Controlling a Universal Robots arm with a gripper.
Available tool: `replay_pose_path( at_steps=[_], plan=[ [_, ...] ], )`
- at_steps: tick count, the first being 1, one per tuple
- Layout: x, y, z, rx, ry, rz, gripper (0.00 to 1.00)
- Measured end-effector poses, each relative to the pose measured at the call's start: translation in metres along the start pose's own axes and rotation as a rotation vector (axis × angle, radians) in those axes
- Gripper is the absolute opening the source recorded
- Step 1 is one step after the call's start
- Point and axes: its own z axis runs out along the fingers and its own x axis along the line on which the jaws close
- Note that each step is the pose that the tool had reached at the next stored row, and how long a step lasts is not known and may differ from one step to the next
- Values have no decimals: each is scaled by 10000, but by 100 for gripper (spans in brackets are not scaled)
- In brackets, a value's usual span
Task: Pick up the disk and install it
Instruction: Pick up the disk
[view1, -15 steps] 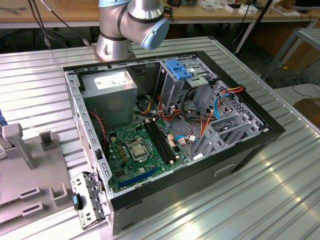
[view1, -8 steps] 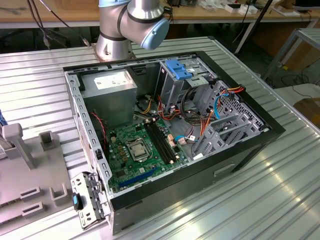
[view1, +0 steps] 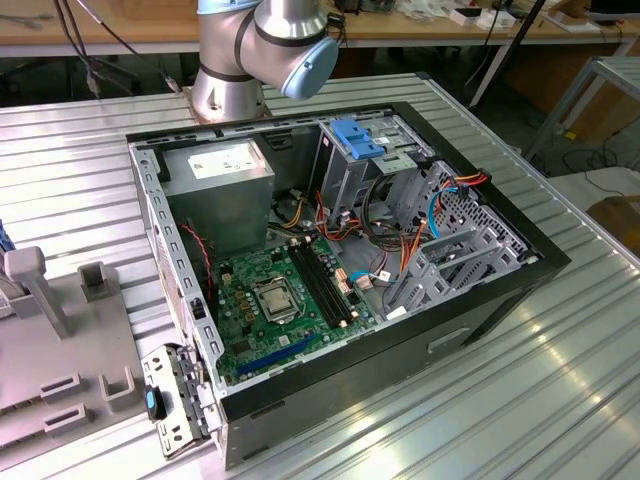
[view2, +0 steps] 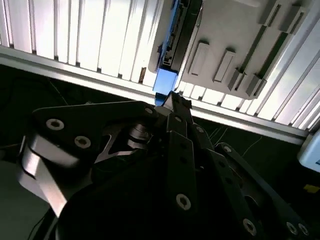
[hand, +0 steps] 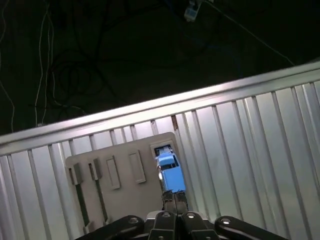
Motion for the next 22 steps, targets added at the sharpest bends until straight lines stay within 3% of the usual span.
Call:
replay_pose_path(
  at_steps=[3,5,9,10,11,14,22],
  plan=[
    [0,0,3,-3,19,-633,11],
    [0,0,5,-7,48,-1374,11],
    [0,-1,17,-2,119,-2341,36],
    [0,-1,22,-2,135,-2539,36],
    [0,-2,28,-3,143,-2705,42],
    [-2,16,86,23,143,-2782,54],
    [-1,15,262,31,142,-2782,54]
  ],
)
